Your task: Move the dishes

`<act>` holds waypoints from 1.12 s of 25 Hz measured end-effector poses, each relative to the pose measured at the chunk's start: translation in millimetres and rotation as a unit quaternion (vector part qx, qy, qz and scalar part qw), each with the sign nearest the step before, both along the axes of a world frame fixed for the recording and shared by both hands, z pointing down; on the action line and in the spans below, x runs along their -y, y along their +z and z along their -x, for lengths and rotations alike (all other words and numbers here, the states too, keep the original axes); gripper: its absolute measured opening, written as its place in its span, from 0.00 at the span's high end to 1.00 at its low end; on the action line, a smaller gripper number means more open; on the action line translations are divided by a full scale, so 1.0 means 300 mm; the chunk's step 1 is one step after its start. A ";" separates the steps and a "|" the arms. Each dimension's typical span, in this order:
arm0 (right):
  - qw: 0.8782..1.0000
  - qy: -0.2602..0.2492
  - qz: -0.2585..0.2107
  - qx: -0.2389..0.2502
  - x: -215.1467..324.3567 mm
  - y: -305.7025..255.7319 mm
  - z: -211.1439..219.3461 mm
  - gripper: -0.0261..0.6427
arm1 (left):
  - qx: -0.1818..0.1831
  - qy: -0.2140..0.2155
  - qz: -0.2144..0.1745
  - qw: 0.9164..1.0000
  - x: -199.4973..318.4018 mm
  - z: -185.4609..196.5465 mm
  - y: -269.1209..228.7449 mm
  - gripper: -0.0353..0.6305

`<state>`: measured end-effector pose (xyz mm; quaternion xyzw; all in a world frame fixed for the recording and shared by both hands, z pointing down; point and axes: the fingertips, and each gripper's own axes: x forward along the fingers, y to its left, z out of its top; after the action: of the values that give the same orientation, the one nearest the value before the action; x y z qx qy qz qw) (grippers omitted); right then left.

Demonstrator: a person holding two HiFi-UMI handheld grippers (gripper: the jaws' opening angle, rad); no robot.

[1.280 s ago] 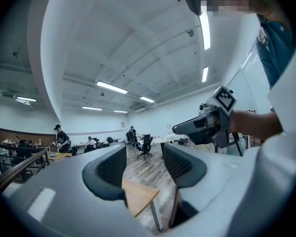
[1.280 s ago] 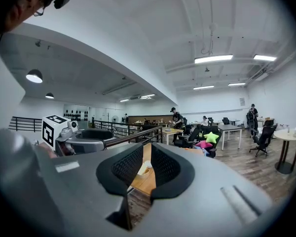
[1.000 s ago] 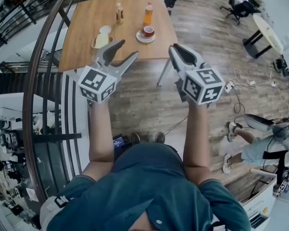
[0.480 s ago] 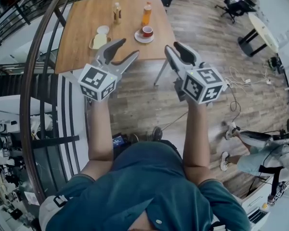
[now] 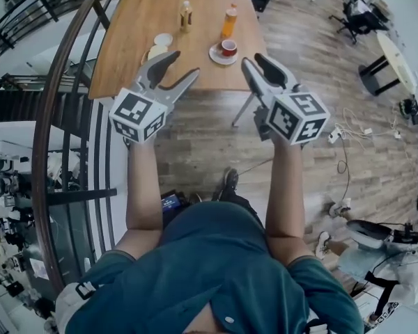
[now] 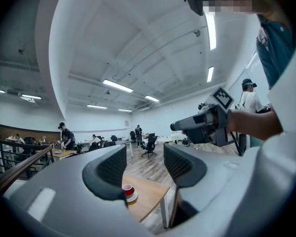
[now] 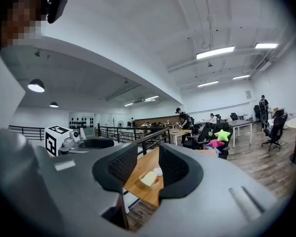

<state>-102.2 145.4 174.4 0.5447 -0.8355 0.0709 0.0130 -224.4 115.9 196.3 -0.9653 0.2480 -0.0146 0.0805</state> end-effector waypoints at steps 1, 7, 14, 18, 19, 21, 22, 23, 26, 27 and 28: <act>1.000 -0.004 -0.002 0.004 0.015 0.005 -0.010 0.79 | 0.002 -0.005 -0.001 1.000 0.010 -0.004 0.005 0.59; 0.999 -0.027 -0.007 0.018 0.132 0.020 -0.117 0.79 | 0.013 -0.038 -0.003 0.999 0.092 -0.074 0.018 0.59; 0.998 -0.055 -0.009 0.032 0.265 0.022 -0.232 0.79 | 0.023 -0.068 0.002 0.997 0.179 -0.179 0.038 0.59; 0.996 -0.075 -0.005 0.039 0.336 0.038 -0.288 0.79 | 0.028 -0.088 0.006 0.996 0.226 -0.230 0.053 0.59; 0.996 -0.080 -0.004 0.040 0.352 0.041 -0.301 0.79 | 0.029 -0.093 0.007 0.995 0.234 -0.243 0.055 0.59; 0.995 -0.090 -0.003 0.043 0.378 0.048 -0.324 0.79 | 0.032 -0.103 0.008 0.994 0.249 -0.266 0.061 0.59; 0.994 -0.095 -0.002 0.045 0.391 0.052 -0.335 0.79 | 0.034 -0.108 0.009 0.993 0.256 -0.277 0.065 0.59; 0.994 -0.100 -0.001 0.047 0.404 0.057 -0.345 0.79 | 0.036 -0.114 0.010 0.993 0.265 -0.287 0.070 0.59; 0.992 -0.114 0.000 0.053 0.447 0.061 -0.373 0.79 | 0.041 -0.129 0.012 0.991 0.291 -0.314 0.074 0.58; 0.991 -0.119 0.000 0.055 0.462 0.059 -0.385 0.79 | 0.043 -0.134 0.012 0.990 0.300 -0.325 0.072 0.58; 0.991 -0.123 -0.001 0.057 0.478 0.056 -0.399 0.79 | 0.045 -0.137 0.012 0.989 0.311 -0.339 0.068 0.58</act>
<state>17.4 2.1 191.1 0.4329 -0.8955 0.0994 -0.0266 -122.8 22.5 216.6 -0.9214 0.3741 -0.0714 0.0772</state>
